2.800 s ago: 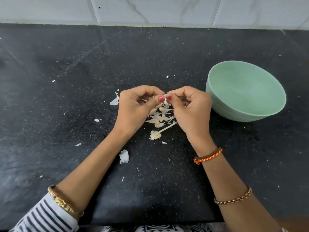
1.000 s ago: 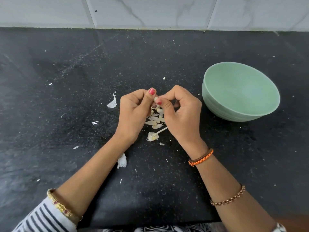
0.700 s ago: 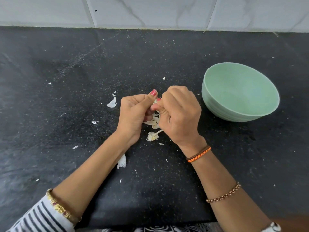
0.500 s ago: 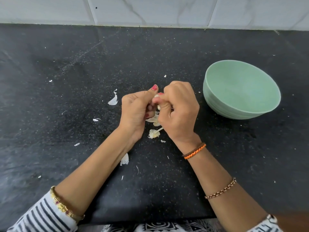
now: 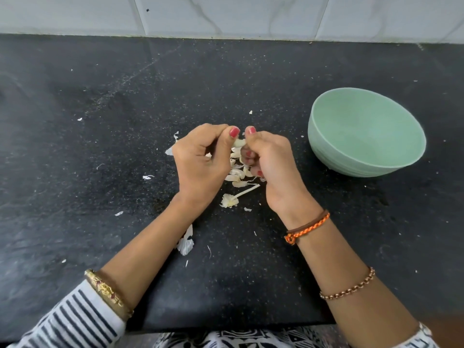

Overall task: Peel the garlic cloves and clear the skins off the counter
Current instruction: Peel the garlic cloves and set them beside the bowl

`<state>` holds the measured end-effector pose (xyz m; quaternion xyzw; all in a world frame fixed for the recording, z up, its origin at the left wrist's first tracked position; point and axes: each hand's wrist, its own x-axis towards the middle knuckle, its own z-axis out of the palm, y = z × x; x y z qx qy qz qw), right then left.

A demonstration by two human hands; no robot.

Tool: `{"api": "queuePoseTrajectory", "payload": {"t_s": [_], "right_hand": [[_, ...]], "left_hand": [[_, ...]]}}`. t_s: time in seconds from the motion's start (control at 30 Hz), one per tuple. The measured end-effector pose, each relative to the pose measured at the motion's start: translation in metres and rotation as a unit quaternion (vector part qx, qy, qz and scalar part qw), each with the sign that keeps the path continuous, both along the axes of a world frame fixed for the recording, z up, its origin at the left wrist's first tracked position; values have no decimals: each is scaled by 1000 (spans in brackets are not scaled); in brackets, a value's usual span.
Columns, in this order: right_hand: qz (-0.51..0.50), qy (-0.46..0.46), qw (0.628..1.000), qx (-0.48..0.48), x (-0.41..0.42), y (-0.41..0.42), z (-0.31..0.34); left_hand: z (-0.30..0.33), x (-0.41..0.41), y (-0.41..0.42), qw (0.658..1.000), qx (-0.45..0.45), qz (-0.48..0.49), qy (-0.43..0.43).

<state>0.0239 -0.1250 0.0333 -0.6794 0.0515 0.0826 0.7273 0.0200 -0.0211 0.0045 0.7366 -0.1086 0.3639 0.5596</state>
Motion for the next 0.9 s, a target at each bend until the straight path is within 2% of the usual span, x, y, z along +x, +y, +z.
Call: {"api": "queuePoseTrajectory", "payload": {"t_s": [0.1, 0.23, 0.37, 0.53, 0.7, 0.77, 0.83, 0.9], "right_hand": [[-44, -95, 990, -95, -3, 3, -1], [-121, -240, 934, -237, -4, 5, -12], [-143, -320, 890, -291, -2, 6, -19], [-163, -397, 832, -351, 3, 4, -26], [-178, -470, 775, -383, 6, 4, -27], [-199, -447, 792, -364, 9, 3, -26], [-233, -398, 824, -329, 13, -4, -25], [-233, -367, 840, -325, 15, -12, -27]], "left_hand": [[0, -1, -3, 997, -73, -10, 39], [-3, 2, -6, 982, -140, -17, 123], [0, 6, -5, 966, -190, -27, 173], [2, 7, -6, 952, -208, -51, 218], [6, 6, -9, 913, -262, -100, 295], [9, 8, -6, 908, -281, -95, 294], [10, 9, 0, 919, -277, -71, 271], [11, 10, 3, 931, -263, -56, 247]]}}
